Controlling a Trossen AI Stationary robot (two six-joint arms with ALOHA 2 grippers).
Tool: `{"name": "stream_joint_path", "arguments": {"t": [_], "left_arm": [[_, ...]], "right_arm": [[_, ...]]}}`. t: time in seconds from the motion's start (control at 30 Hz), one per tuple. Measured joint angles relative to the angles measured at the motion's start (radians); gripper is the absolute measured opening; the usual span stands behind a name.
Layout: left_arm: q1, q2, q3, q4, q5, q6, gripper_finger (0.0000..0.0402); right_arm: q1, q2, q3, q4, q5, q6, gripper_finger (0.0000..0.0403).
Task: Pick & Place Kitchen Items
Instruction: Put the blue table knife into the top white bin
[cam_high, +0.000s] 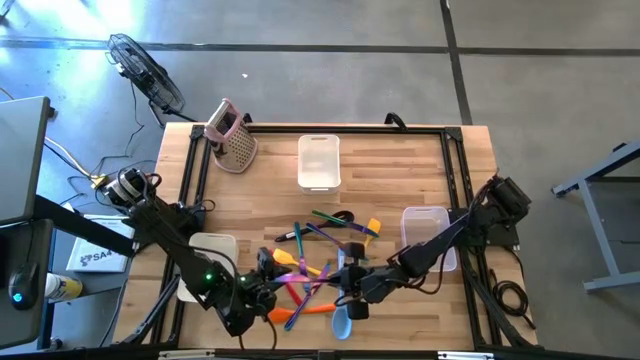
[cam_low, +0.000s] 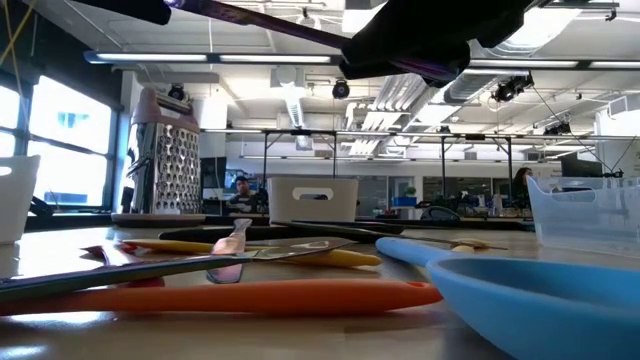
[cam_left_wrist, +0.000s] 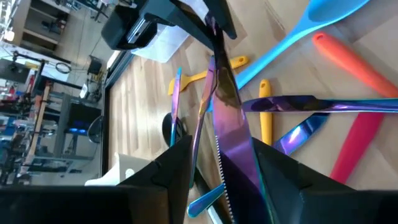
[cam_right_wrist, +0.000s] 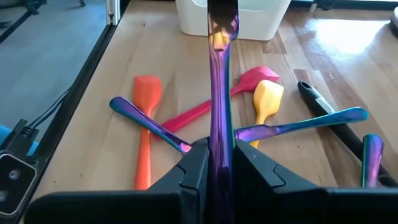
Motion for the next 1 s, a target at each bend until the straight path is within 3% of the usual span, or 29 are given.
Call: {"name": "stream_joint_path", "arguments": {"t": [0.4,0.83,1.0], "left_arm": [[0.000,0.000,0.001,-0.022,-0.006,0.000,0.0006],[0.001,-0.002,0.001,-0.026,0.024,-0.013,0.0001],[0.003,0.000,-0.003,-0.033,0.052,-0.035,0.0000]], "right_arm": [[-0.030,0.002,-0.001,0.011,-0.075,0.009,0.0049],[-0.030,0.002,-0.002,0.045,-0.055,0.016,0.0052],[-0.030,0.000,0.001,0.066,-0.007,0.016,0.0083]]}}
